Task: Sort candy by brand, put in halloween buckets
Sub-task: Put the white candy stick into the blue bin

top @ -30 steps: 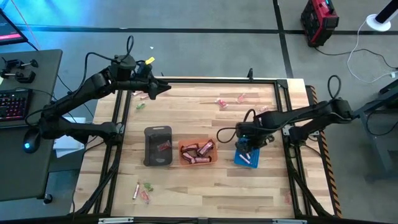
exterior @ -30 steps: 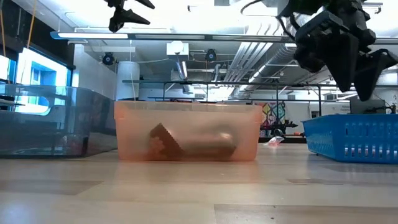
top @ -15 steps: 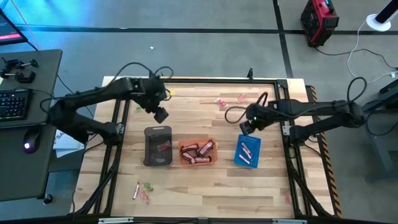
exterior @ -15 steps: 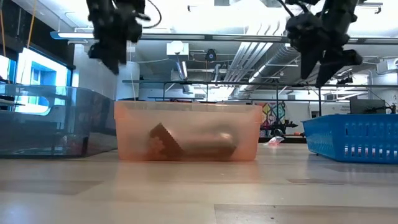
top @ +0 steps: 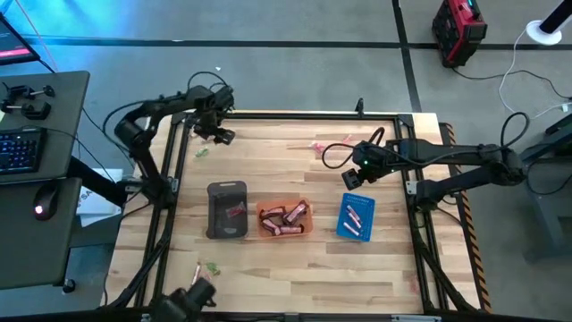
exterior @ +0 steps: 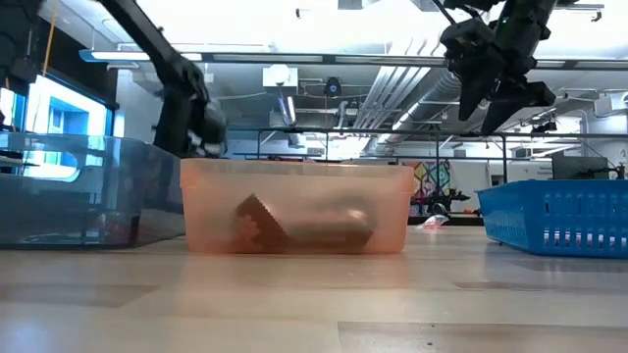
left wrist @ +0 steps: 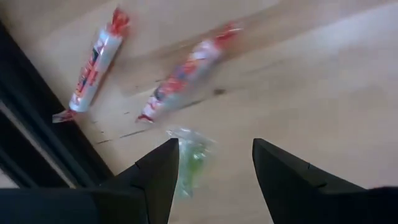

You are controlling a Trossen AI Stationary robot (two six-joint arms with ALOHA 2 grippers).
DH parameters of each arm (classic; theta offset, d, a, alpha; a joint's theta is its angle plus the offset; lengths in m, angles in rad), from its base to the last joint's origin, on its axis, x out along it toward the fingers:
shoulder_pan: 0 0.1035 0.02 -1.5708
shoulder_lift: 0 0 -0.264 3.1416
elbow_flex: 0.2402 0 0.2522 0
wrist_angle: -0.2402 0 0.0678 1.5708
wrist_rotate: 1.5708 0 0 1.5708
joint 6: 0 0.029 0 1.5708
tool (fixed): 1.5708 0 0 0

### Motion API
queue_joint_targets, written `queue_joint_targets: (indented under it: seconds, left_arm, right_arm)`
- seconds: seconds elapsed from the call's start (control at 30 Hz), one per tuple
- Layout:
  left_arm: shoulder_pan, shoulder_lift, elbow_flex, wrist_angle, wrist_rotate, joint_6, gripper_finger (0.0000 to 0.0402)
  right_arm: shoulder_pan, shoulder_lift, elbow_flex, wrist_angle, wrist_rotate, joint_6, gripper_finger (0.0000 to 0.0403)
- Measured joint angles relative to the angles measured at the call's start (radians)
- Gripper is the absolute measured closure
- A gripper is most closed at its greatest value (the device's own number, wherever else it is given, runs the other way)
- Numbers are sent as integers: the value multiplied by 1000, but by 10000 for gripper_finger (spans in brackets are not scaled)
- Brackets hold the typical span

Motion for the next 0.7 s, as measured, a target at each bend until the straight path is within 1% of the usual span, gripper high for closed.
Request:
queue_joint_targets:
  seconds: [0.13,0.27,0.37,0.5,0.63,0.7]
  left_arm:
    - [45,87,0,18,1,12,209]
    - [55,111,2,51,-4,45,209]
    - [44,92,3,47,-4,74,209]
    - [21,28,3,50,-12,108,209]
    - [12,-10,8,95,-108,184,209]
    - [24,2,15,94,-104,259,209]
  right_arm:
    - [27,0,0,29,34,31,192]
    - [48,0,0,53,56,48,192]
    - [59,0,0,64,57,43,192]
    - [64,0,-3,67,79,38,192]
    - [61,0,-25,80,92,39,192]
    - [57,0,-41,102,86,42,192]
